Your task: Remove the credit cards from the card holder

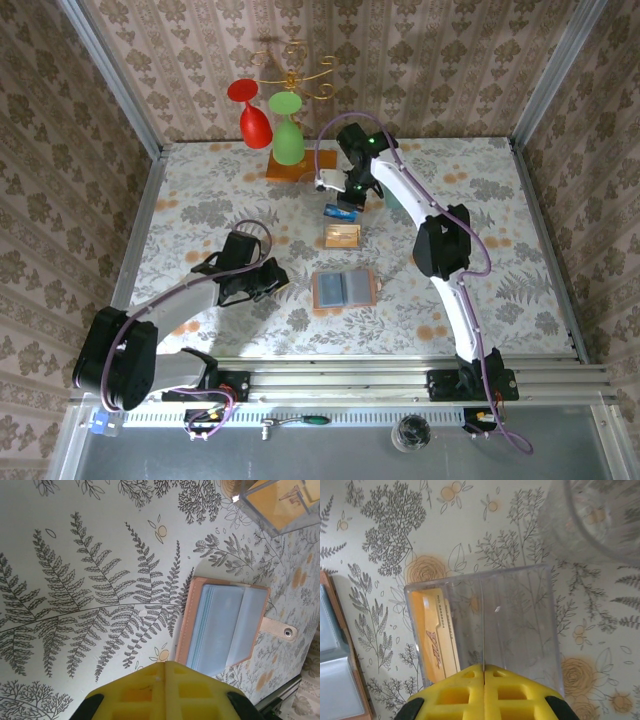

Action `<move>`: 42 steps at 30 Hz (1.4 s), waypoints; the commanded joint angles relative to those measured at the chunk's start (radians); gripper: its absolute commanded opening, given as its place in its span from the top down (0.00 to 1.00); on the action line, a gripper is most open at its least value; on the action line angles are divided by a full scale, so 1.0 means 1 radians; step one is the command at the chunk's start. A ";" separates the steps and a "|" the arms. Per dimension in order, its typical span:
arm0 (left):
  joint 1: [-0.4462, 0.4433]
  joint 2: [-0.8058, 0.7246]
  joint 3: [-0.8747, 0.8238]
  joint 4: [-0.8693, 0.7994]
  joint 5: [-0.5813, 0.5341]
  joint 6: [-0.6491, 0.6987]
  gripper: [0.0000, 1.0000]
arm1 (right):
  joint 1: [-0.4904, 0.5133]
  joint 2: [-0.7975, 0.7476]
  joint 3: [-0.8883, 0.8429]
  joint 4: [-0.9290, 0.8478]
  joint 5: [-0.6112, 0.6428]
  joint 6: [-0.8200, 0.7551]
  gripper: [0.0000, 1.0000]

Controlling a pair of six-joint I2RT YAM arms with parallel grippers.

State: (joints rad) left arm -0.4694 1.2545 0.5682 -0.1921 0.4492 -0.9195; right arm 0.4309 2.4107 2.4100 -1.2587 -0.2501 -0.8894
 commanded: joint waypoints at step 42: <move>0.006 -0.029 0.130 -0.181 -0.027 0.045 0.93 | -0.031 0.055 0.117 -0.053 -0.047 -0.065 0.73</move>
State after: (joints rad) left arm -0.4694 1.2152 0.6640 -0.3523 0.4229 -0.8997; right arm 0.4103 2.5374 2.5080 -1.3319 -0.3145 -0.9646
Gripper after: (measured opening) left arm 0.073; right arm 0.271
